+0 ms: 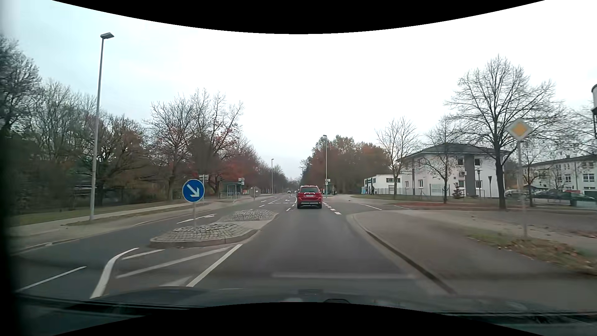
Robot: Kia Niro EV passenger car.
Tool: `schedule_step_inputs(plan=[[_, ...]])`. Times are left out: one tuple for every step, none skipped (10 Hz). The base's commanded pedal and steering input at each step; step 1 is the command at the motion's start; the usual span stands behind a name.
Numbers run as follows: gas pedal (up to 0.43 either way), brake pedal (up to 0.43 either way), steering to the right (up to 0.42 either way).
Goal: Follow the waypoints while adhering to traffic rules and regulations
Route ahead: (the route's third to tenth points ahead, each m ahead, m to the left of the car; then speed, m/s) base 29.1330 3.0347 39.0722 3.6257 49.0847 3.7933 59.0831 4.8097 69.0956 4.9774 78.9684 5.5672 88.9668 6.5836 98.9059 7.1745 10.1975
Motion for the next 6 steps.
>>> schedule_step_inputs(plan=[[0.177, 0.0, -0.007], [0.177, 0.0, -0.007], [0.177, 0.0, -0.006], [0.177, 0.0, -0.007], [0.177, 0.0, -0.007], [0.177, 0.0, -0.007]])
